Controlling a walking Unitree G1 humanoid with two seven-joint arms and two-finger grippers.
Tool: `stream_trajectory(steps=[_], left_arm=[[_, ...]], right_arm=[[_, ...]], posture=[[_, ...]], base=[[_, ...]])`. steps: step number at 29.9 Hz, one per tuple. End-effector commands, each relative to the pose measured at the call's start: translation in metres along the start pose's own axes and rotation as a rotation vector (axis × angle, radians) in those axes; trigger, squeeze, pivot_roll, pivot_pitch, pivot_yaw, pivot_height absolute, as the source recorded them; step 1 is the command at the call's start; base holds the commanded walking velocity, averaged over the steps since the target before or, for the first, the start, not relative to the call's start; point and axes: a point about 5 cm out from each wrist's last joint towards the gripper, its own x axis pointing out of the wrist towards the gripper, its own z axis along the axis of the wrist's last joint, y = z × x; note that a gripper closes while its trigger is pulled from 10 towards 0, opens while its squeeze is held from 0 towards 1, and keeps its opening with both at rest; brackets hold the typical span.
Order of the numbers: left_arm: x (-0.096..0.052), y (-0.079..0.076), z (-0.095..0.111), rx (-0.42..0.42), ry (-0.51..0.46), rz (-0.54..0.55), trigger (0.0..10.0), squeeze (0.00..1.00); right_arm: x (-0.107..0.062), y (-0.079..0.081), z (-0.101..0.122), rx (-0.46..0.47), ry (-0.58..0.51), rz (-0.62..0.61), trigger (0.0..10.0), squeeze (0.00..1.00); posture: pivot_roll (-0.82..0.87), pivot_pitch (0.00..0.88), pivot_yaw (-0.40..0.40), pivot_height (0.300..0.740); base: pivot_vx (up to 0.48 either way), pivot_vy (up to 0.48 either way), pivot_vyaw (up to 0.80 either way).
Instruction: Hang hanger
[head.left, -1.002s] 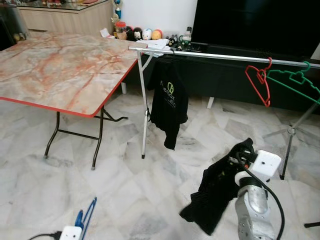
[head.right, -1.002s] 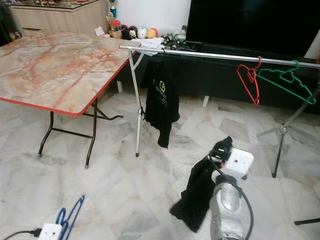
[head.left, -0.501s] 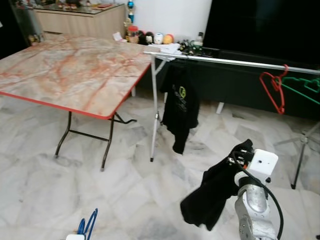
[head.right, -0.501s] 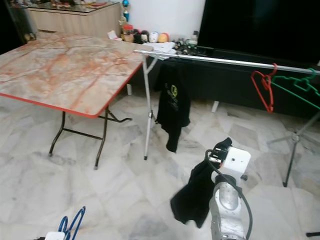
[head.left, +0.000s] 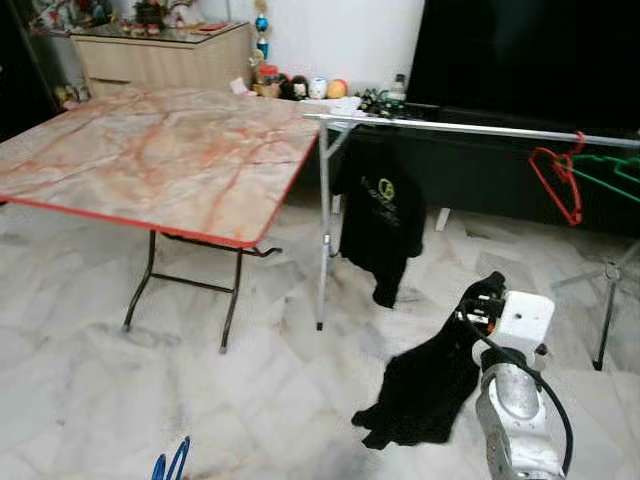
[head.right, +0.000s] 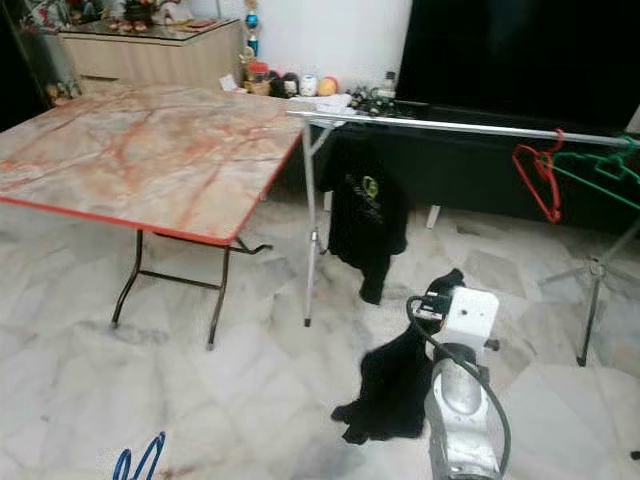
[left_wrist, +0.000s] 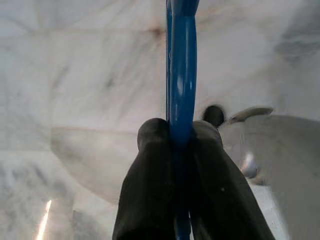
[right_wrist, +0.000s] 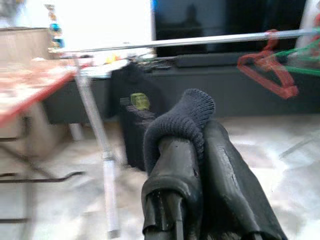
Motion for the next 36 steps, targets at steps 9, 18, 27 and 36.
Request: stream_trajectory(steps=[9, 18, 27, 36], left_arm=[[0.001, 0.002, 0.004, -0.023, -0.012, 0.008, 10.0, 0.0], [0.001, 0.002, 0.007, -0.032, -0.019, 0.01, 10.0, 0.0], [0.001, 0.002, 0.008, -0.043, -0.025, 0.013, 10.0, 0.0], [0.001, 0.002, 0.008, -0.046, -0.029, 0.018, 10.0, 0.0]], right_arm=[[0.013, -0.007, 0.021, -0.022, -0.067, -0.02, 10.0, 0.0], [0.017, -0.004, 0.025, -0.049, -0.084, -0.005, 10.0, 0.0], [0.02, 0.0, 0.029, -0.07, -0.104, 0.012, 10.0, 0.0], [0.021, -0.001, 0.03, -0.09, -0.112, 0.015, 10.0, 0.0]], posture=[[0.1, 0.0, -0.009, 0.74], [0.1, 0.003, -0.01, 0.74], [0.11, 0.015, -0.012, 0.74], [0.11, 0.016, -0.012, 0.74]], base=[[0.0, 0.476, 0.0], [0.0, 0.476, 0.0], [0.0, 0.476, 0.0], [0.0, 0.417, 0.0]])
